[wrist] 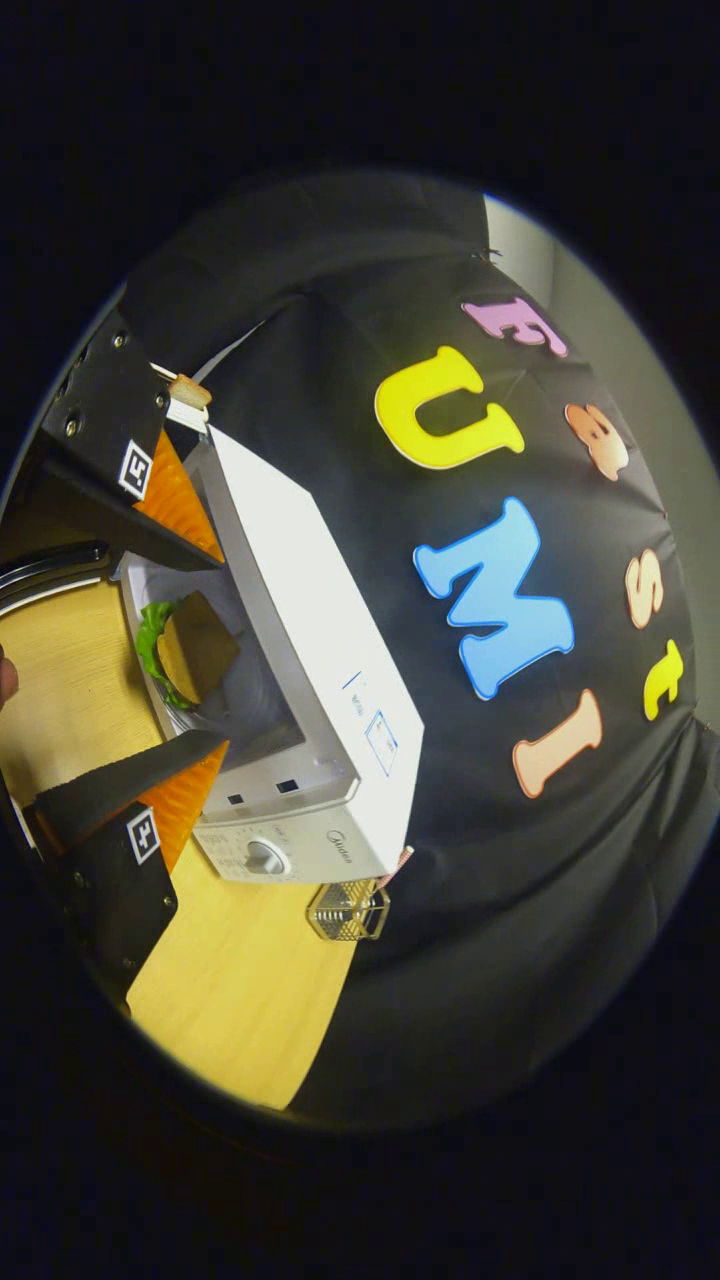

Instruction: Open the microwave, put the food inside, and close the microwave door.

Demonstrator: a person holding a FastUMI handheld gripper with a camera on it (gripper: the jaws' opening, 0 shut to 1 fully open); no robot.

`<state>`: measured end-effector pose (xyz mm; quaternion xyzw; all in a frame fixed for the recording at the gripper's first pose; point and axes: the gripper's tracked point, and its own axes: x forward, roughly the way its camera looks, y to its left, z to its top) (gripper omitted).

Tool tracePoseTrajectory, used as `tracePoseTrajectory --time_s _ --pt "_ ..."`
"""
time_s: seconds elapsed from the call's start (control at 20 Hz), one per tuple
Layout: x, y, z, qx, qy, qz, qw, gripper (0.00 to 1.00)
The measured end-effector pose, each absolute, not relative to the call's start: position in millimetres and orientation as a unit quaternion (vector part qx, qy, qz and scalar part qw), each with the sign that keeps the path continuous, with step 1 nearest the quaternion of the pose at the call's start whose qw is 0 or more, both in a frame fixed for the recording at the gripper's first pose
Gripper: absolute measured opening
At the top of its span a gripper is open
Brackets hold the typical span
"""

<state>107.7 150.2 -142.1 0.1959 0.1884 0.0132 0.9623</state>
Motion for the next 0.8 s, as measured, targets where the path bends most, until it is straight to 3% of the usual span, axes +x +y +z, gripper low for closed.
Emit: tracePoseTrajectory --time_s 0.3,0.8 --pt "47.9 187.1 -97.4 0.141 0.163 0.109 0.97 0.96" --pt "-37.7 291.0 -61.3 0.123 0.144 0.299 0.935 0.98"
